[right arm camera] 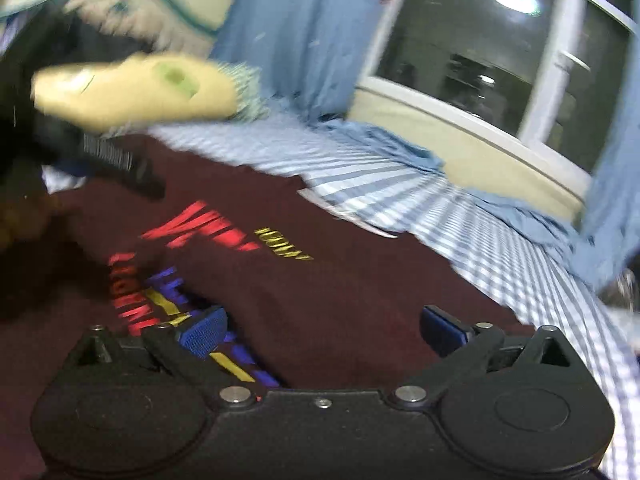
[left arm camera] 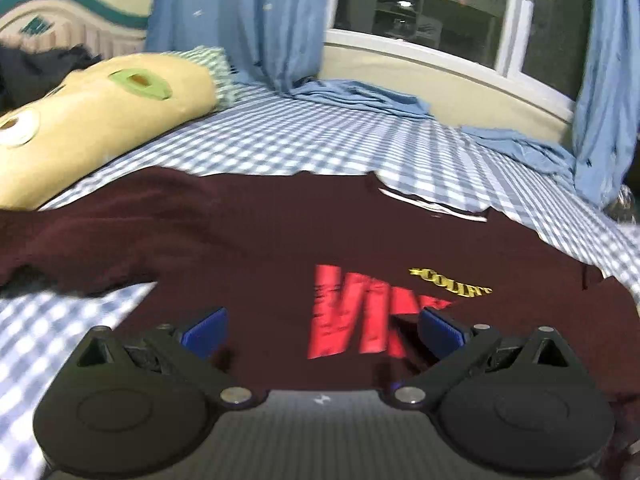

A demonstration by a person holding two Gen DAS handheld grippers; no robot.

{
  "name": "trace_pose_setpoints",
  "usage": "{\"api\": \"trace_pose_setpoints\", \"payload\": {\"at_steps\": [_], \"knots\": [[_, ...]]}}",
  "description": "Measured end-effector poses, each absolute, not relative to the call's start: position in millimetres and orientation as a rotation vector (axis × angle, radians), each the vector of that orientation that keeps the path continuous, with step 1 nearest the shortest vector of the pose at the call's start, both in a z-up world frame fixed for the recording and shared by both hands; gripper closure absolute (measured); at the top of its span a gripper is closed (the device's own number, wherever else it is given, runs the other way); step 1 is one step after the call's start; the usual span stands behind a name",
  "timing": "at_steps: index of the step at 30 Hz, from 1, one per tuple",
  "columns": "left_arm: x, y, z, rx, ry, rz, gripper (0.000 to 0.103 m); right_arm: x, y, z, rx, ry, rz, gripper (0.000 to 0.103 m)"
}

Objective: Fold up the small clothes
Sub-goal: 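Lift the sleeve with the right tool and lay it across the chest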

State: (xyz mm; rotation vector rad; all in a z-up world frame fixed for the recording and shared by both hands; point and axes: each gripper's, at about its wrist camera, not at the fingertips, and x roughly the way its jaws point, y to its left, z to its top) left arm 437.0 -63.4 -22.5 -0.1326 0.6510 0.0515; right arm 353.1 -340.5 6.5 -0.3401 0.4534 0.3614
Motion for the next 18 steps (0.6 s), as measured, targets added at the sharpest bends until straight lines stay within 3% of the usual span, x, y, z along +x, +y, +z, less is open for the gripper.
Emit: {"api": "trace_pose_setpoints", "payload": {"at_steps": [5,9,11,15,18], "knots": [[457.3,-105.3,-51.1,0.025,0.678,0.064,0.001,398.1,-418.0,5.2,-0.152,0.484,0.078,0.001],[454.0,-107.4,-64.4,0.0,0.667,0.022,0.001,448.5,-472.1,-11.9,-0.046,0.569,-0.041,0.005],[453.8,-105.9,-68.5,-0.014,0.669,0.015,0.001,471.1,-494.5,-24.2,0.048,0.647,-0.047,0.017],[455.9,-96.8,-70.9,-0.071,0.682,-0.008,0.001,489.9,-524.7,-39.0,0.267,0.682,-0.024,0.07],[455.1,-86.9,-71.4,-0.14,0.671,-0.046,0.001,485.4,-531.3,-35.8,0.333,0.657,-0.024,0.089]]}}
